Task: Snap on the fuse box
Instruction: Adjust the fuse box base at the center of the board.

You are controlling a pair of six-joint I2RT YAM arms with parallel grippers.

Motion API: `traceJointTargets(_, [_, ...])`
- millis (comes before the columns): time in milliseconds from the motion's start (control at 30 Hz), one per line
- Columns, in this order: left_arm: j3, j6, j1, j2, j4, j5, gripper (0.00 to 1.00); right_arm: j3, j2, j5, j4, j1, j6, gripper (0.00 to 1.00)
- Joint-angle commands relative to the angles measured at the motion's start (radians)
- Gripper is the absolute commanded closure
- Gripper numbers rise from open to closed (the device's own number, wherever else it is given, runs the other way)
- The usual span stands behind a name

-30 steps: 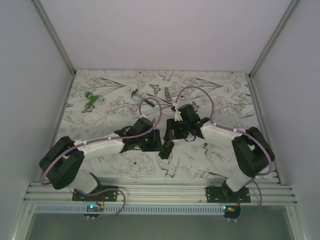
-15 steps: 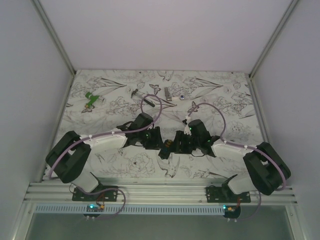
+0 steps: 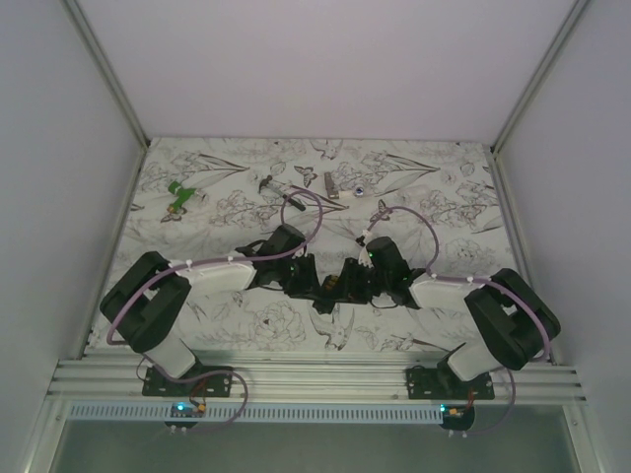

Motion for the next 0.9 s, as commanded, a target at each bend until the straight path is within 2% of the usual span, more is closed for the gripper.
traceJointTargets(0, [0.019, -0.013, 0.003, 0.031, -0.013, 0.023, 0.72, 0.019, 0.018, 0.005, 0.017, 0.013, 0.008, 0.59])
traceJointTargets(200, [0.021, -0.022, 0.004, 0.048, -0.012, 0.025, 0.73, 0.026, 0.030, 0.018, 0.003, 0.014, 0.007, 0.64])
traceJointTargets(467, [0.025, -0.035, 0.004, 0.083, -0.017, 0.025, 0.77, 0.075, 0.065, 0.062, -0.130, 0.034, -0.039, 0.70])
traceJointTargets(600, [0.020, -0.042, 0.003, 0.099, -0.029, 0.014, 0.80, 0.086, 0.134, 0.086, -0.184, 0.045, -0.055, 0.76])
traceJointTargets(867, [0.019, -0.055, 0.003, 0.155, -0.068, -0.011, 0.84, 0.108, 0.238, 0.136, -0.274, 0.076, -0.082, 0.77])
